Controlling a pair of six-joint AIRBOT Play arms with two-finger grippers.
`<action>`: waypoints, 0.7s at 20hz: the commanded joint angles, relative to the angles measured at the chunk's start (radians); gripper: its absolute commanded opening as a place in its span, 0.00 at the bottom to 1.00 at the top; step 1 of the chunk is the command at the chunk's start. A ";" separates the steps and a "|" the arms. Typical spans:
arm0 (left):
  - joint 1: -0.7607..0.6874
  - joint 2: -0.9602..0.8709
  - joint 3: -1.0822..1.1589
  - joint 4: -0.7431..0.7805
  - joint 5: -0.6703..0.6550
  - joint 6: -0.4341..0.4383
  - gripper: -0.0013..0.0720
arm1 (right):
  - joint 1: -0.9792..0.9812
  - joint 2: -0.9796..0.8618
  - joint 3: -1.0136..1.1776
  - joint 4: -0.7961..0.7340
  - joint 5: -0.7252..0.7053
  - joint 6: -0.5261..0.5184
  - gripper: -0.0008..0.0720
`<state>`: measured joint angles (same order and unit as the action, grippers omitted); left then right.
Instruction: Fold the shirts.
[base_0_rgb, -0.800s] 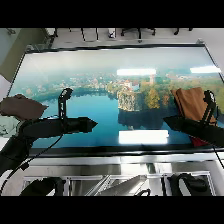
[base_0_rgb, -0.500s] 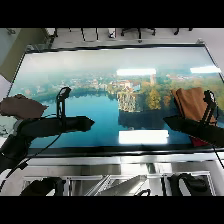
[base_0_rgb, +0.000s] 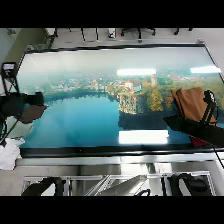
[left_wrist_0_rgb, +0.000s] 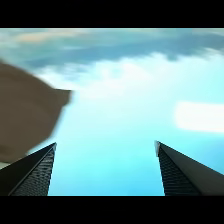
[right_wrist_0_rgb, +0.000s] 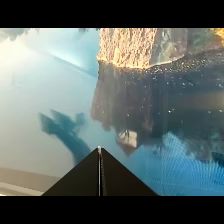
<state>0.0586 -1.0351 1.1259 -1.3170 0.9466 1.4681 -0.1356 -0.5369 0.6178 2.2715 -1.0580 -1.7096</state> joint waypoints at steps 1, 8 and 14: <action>0.255 -0.214 0.101 0.108 -0.123 -0.009 0.96 | 0.001 0.001 0.000 0.000 0.000 0.000 0.05; 0.446 -0.660 0.327 -0.073 -0.166 -0.008 0.96 | 0.001 0.001 0.000 0.000 0.000 0.000 0.05; 0.428 -0.834 0.371 -0.071 -0.146 -0.006 0.96 | 0.001 0.000 0.000 0.000 0.000 0.000 0.05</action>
<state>0.4885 -1.7885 1.4761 -1.3785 0.7872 1.4590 -0.1356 -0.5369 0.6178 2.2715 -1.0580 -1.7096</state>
